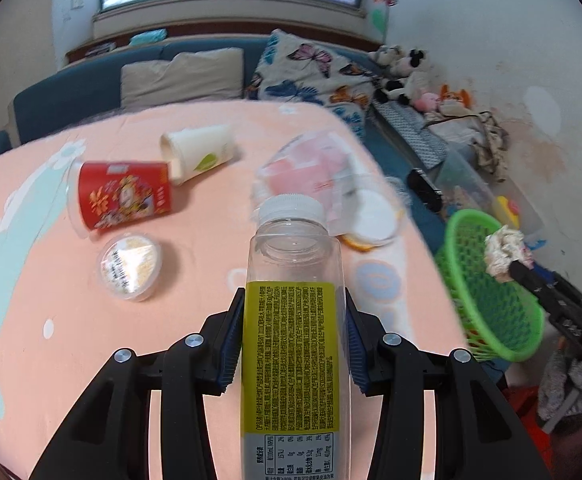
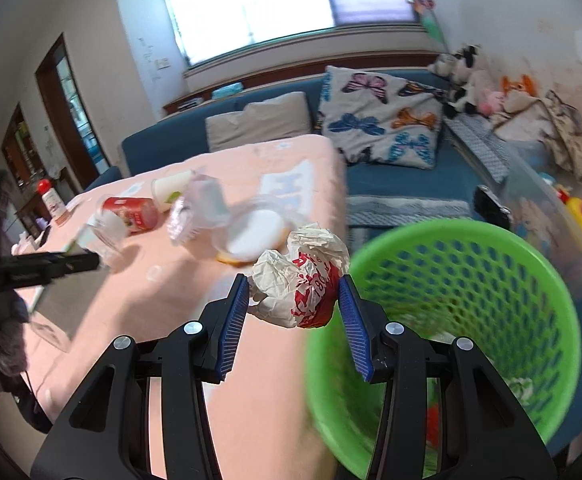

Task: Collect trash
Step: 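Carry the tissue and bottle over the green basket and release both inside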

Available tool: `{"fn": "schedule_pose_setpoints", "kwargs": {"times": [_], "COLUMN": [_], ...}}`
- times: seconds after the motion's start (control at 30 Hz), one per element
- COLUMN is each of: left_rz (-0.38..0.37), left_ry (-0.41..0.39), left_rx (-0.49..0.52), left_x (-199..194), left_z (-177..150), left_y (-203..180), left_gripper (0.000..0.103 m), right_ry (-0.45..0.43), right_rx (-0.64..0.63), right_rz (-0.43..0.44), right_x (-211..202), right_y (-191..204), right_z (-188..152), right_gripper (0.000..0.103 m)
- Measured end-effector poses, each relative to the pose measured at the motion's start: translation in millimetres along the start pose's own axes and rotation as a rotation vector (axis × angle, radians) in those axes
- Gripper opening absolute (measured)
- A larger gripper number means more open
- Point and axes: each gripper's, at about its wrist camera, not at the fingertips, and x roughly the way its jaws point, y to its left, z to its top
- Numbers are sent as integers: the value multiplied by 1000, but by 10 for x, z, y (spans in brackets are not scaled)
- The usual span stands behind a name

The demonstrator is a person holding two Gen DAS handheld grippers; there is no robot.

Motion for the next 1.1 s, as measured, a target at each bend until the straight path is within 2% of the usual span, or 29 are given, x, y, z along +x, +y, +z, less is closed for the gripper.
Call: {"fn": "schedule_pose_setpoints", "kwargs": {"times": [0.17,0.57,0.8,1.1], "left_rz": [-48,-136,-188,-215], "left_ry": [-26,-15,11,53], "left_rx": [52,154,212,271], "left_x": [-78,92,284,593], "left_z": [91,312,385,387], "left_y": [-364,-1207,-1649,-2108], "left_gripper": [43,43,43,43], "right_ry": [5,23,8,-20], "right_rx": [34,113,139,125], "right_rz": [-57,-146,-172,-170], "right_x": [-157,-348,-485,-676], "right_y": [-273,-812,-964,-981], "right_z": [-151,-402,-450,-447], "right_gripper": [47,52,59,63]}}
